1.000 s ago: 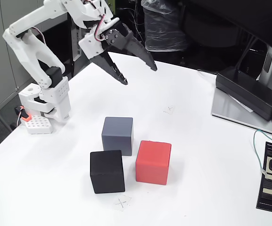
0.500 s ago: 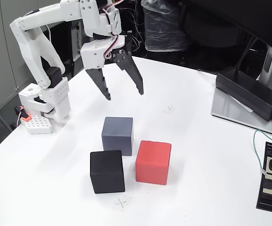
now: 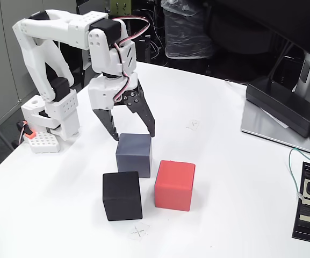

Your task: Stack the three blocks in an ordered color.

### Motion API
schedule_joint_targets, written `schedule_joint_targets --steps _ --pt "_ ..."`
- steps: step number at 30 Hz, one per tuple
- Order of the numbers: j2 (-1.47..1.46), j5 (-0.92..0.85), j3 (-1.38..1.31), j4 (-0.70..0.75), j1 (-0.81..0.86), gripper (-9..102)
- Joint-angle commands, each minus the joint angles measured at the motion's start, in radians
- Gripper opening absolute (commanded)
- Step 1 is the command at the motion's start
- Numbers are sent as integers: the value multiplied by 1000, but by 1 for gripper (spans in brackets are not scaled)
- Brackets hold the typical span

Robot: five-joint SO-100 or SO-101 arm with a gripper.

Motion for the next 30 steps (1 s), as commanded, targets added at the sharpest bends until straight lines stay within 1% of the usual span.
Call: schedule_joint_targets --steps 1,13,22,30 --pt "5 -14 2 -9 3 26" --pt "9 -12 26 -9 5 27" --pt "3 -8 37 -9 5 37" --pt "-2 -8 38 -9 5 36"
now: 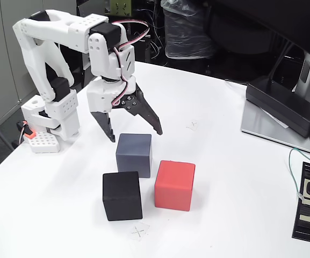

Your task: Stack the three blocks in an ordered color.

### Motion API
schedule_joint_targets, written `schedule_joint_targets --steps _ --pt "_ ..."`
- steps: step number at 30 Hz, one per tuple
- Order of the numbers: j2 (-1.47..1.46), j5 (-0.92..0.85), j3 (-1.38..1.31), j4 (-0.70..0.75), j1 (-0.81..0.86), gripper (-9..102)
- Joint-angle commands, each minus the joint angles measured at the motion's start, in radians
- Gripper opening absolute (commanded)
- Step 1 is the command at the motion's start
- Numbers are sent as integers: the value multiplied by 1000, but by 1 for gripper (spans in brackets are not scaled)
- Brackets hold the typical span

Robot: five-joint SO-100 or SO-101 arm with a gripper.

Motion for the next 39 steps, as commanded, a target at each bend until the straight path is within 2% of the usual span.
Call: schedule_joint_targets --steps 1,11,34,39 --pt "2 -3 0 -5 5 36" --pt "2 -12 58 -8 5 36" --pt "2 -12 138 -147 11 36" --pt "2 -14 160 -158 38 28"
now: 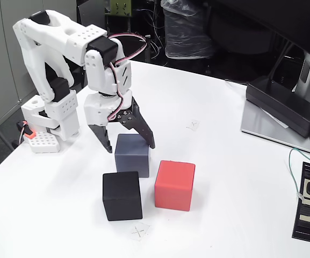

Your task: Stack the three blocks in an ordered color.

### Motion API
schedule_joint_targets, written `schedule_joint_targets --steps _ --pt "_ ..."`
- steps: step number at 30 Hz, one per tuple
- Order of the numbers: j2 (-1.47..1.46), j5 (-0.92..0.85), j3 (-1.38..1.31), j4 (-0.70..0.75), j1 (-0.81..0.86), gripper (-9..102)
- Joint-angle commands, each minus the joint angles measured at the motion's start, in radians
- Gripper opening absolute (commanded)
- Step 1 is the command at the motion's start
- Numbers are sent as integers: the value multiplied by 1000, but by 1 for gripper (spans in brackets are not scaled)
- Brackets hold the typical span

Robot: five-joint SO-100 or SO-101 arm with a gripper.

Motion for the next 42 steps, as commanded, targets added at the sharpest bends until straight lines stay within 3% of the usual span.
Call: schedule_joint_targets --steps 1,6,14,24,35,42 --pt "2 -11 2 -8 8 26" --pt "3 -11 -3 -8 8 18" --pt "11 -5 -106 14 9 18" --pt "5 2 -336 221 -3 18" --pt "-3 6 -546 325 -5 18" --pt "-279 84 -744 330 5 18"
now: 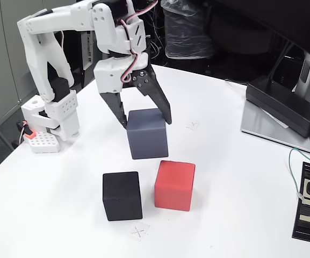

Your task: Stack the three blocks in an ordered color.

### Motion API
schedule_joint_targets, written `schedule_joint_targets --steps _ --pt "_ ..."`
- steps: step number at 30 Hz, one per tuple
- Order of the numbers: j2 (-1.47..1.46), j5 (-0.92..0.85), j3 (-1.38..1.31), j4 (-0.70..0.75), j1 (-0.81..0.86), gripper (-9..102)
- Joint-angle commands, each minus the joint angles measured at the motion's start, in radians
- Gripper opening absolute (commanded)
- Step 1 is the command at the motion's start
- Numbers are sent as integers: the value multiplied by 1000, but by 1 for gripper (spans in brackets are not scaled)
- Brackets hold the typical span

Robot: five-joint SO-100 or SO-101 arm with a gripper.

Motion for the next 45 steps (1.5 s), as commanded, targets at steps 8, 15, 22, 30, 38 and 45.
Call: schedule_joint_targets --steps 8,15,22,30,38,45 --pt "-301 49 -431 74 12 18" --pt "-416 49 -541 74 54 18" --pt "-568 49 -660 72 98 18" --pt "-583 49 -663 72 104 18" --pt "-581 48 -632 72 104 18" --pt "-581 48 -632 72 104 27"
